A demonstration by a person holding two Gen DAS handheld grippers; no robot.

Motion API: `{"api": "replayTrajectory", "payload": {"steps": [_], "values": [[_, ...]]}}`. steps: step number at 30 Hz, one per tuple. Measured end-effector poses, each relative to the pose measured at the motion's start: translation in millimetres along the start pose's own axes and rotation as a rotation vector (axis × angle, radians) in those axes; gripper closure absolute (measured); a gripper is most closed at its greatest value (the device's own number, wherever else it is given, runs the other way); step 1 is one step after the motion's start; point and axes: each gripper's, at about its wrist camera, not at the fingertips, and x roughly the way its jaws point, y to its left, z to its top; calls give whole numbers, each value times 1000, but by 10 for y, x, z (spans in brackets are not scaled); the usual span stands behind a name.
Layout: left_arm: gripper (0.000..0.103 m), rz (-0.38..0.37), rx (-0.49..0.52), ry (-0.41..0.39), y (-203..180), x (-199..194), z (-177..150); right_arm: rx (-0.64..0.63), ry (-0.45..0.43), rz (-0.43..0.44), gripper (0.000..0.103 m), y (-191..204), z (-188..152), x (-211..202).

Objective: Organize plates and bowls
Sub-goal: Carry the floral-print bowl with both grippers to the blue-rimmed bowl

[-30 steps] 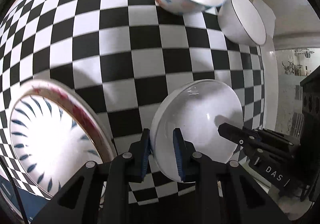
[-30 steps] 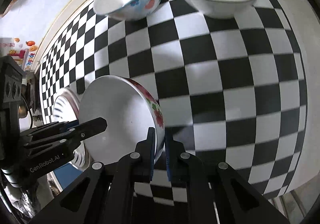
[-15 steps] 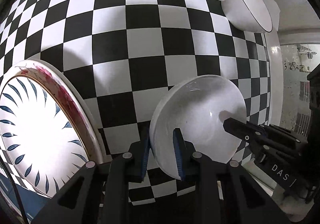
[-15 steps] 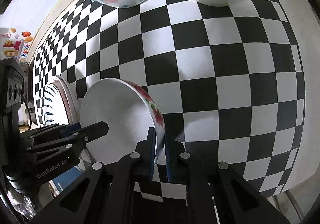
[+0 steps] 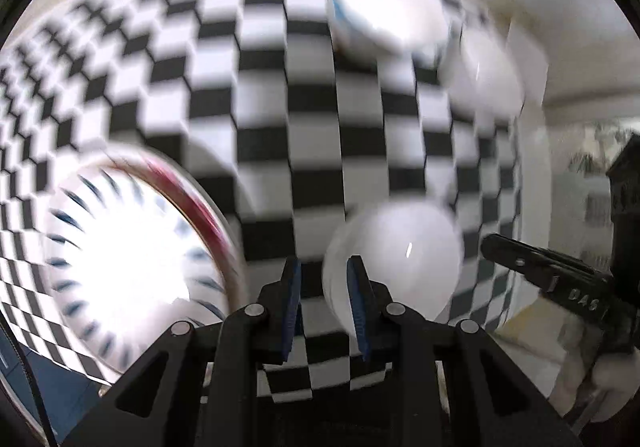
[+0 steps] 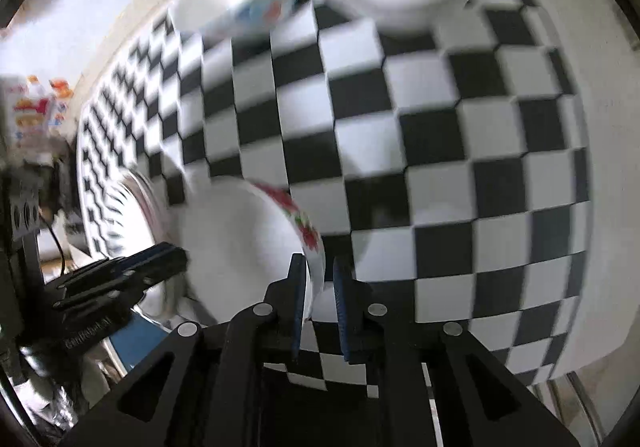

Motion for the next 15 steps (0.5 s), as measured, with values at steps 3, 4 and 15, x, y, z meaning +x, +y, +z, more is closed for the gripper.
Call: {"api": "replayTrajectory", "payload": {"steps": [3, 4, 15], "values": [[71, -30, -22, -56, 3, -227, 344, -35, -89, 52, 82, 72, 260, -466], [71, -30, -30, -68, 1, -241, 446, -55, -113, 73, 78, 119, 386, -588], [71, -147, -141, 45, -64, 385, 1510, -178, -3, -3, 74, 464, 2235, -248]]}}
